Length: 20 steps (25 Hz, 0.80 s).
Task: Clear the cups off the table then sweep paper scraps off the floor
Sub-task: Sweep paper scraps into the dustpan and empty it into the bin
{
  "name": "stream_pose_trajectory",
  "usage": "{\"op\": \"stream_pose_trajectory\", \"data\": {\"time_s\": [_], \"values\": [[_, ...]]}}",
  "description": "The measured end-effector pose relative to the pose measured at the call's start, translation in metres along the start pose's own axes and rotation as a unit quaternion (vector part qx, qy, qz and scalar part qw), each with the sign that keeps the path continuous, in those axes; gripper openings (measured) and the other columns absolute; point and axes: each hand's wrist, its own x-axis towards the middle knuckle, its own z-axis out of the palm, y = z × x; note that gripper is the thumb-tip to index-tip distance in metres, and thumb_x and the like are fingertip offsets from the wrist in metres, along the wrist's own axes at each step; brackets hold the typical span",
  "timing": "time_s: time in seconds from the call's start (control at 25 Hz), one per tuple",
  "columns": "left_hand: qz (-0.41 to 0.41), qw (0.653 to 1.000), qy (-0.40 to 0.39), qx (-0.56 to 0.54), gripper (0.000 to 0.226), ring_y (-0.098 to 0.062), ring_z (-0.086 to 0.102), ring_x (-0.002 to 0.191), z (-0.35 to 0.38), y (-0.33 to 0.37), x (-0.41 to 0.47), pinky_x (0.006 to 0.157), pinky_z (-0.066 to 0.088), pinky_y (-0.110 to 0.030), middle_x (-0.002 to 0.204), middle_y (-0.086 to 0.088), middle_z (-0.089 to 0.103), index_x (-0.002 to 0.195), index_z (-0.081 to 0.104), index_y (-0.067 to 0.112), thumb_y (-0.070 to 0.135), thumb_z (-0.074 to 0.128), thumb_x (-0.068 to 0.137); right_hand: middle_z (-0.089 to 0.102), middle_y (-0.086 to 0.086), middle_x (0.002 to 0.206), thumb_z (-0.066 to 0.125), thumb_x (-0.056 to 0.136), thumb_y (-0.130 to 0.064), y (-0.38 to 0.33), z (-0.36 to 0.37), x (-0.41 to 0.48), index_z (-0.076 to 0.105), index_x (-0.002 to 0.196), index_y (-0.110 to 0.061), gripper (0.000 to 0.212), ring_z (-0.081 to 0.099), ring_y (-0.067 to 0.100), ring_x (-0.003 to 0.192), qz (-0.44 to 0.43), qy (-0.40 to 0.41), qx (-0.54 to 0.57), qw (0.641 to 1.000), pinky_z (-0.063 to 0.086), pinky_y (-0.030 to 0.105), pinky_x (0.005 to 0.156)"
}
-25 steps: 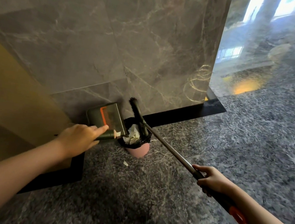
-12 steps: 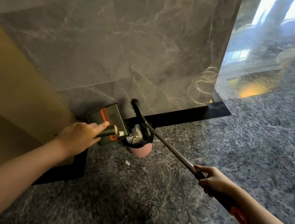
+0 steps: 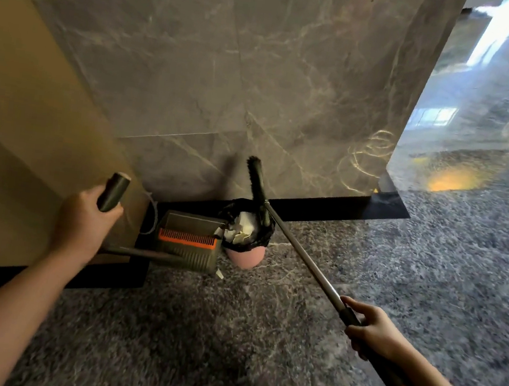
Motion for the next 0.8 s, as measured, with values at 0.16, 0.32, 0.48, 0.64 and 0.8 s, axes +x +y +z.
{"op": "stream_pose_trajectory", "data": {"time_s": [0.16,0.32,0.48,0.64,0.8], "values": [[-0.068,0.997,0.012,-0.036,0.019,-0.029,0.053,0.044,-0.020,-0.034,-0.015,0.041,0.039,-0.026,0.053,-0.012,0.051,0.102,0.064,0.002,0.003,0.066,0.083,0.053,0.000,0.044,0.053,0.082,0.016,-0.013,0.006,-0.008,0.042,0.140,-0.014,0.066,0.048,0.016,0.033,-0.010,0.031,0.033,0.999,0.039,0.020,0.034],[-0.100,0.992,0.005,-0.073,0.029,-0.023,0.049,0.035,-0.036,-0.066,-0.013,0.029,0.032,-0.016,0.053,-0.015,0.055,0.112,0.064,0.000,0.000,0.066,0.083,0.051,0.008,0.051,0.053,0.082,0.017,-0.030,0.024,-0.017,0.042,0.140,-0.012,0.066,0.046,0.018,0.034,-0.019,0.079,0.057,0.995,0.040,0.021,0.033],[-0.102,0.987,-0.024,-0.119,0.025,-0.017,0.047,0.031,-0.054,-0.111,0.001,0.028,0.034,-0.016,0.050,-0.013,0.053,0.110,0.063,-0.003,0.001,0.064,0.085,0.050,0.012,0.059,0.051,0.081,0.018,-0.040,0.077,-0.018,0.043,0.139,-0.008,0.064,0.046,0.018,0.034,0.007,0.133,0.067,0.989,0.039,0.022,0.033],[-0.082,0.981,-0.073,-0.161,0.034,-0.014,0.046,0.031,-0.076,-0.179,0.027,0.029,0.035,-0.016,0.051,-0.012,0.052,0.119,0.060,0.000,0.003,0.064,0.086,0.054,0.013,0.060,0.052,0.081,0.016,-0.035,0.151,-0.017,0.047,0.135,-0.003,0.057,0.049,0.017,0.031,0.075,0.165,0.066,0.981,0.042,0.021,0.032],[-0.065,0.974,-0.127,-0.174,0.026,-0.009,0.042,0.026,-0.072,-0.227,0.031,0.029,0.032,-0.017,0.045,-0.010,0.049,0.110,0.064,0.005,0.003,0.066,0.085,0.051,0.012,0.053,0.049,0.082,0.017,-0.030,0.219,-0.014,0.056,0.118,0.008,0.038,0.047,0.015,0.025,0.152,0.157,0.051,0.974,0.039,0.019,0.029]]}}
